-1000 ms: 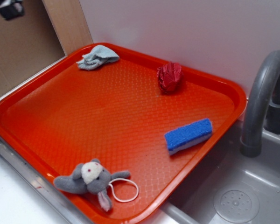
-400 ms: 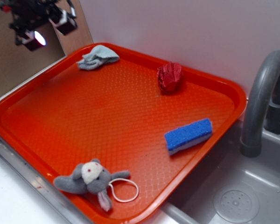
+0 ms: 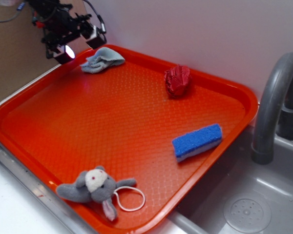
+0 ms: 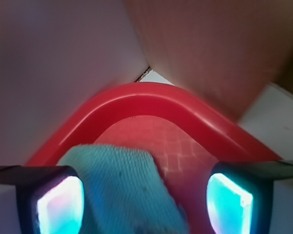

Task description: Grab the blue cloth.

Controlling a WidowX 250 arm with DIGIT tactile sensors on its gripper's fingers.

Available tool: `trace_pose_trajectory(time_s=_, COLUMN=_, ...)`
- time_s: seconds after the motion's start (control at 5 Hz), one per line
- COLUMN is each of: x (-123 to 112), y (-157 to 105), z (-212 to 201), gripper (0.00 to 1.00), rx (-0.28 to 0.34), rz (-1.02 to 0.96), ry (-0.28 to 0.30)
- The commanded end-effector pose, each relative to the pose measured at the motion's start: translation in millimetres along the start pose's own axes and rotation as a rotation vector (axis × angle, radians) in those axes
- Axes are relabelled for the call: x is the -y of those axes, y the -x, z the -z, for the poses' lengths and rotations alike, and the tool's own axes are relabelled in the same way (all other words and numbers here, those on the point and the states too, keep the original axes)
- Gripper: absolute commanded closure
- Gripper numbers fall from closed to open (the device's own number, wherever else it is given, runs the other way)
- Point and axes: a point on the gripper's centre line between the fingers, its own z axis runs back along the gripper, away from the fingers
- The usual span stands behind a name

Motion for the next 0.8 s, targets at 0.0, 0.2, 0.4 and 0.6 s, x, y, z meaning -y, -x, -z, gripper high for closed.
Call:
trace_pose_trajectory(time_s=0.0, x=22, y=2, z=9, gripper=0.6, rx=0.005, rz=0.079, ry=0.062)
trace_pose_trajectory(time_s=0.2, x=24, y=7, z=8, gripper=1.0, rx=0.019, rz=0.069, ry=0.046)
trace_pose_trajectory(time_s=0.4, x=28, y=13, z=6, gripper=1.0, rx=0.009, rz=0.08, ry=0.052)
trace_pose_trajectory(time_s=0.6, x=25, y=14, z=-2, gripper=1.0, rx=-0.013, rz=0.072, ry=0.014)
